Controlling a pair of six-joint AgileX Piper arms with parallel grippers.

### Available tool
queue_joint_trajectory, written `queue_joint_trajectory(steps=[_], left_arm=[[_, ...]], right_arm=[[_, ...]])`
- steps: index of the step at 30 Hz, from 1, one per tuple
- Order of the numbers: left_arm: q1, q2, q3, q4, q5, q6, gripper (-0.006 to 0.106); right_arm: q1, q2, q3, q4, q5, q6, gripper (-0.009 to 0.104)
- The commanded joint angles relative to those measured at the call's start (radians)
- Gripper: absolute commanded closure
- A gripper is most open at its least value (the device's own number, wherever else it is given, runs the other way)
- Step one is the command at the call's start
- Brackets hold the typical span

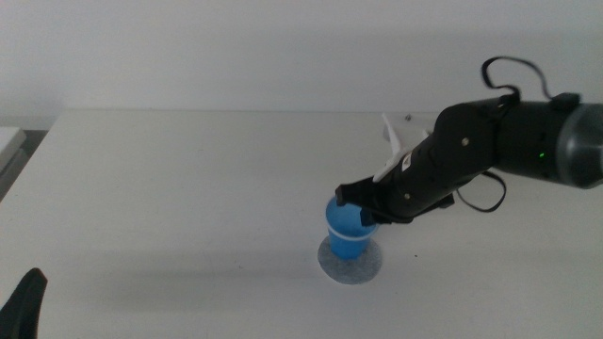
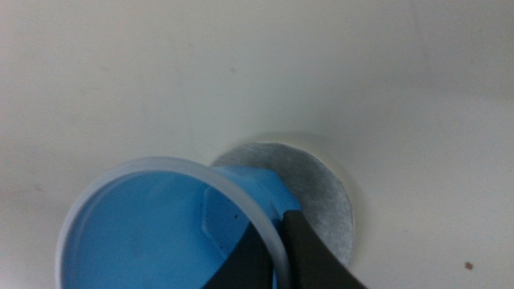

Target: Place an empty cup on a cup mat.

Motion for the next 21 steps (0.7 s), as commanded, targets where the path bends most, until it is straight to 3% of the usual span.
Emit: queue_joint_trajectory(steps=[1,8,10,21], left_arm=[[-0.002,-0.004,0.000,0.000,-0.005,-0.003,0.007],[-0.002,-0.004,0.000,0.000,-0.005,-0.003,0.007],[-0.002,-0.004,0.000,0.000,-0.005,-0.003,0.007],[-0.002,-0.004,0.000,0.000,-0.005,-0.003,0.007]], right_arm=[[0.003,0.020,0.006,-0.006,-0.010,0.005,0.096],[0.003,0.056,0.006,-0.012,0.002,0.012,0.095],[0.003,0.043,0.002,-0.027,0.038,0.018,0.089],[-0.001,-0.180,0.002,-0.038,0.052,-0.004,0.023]])
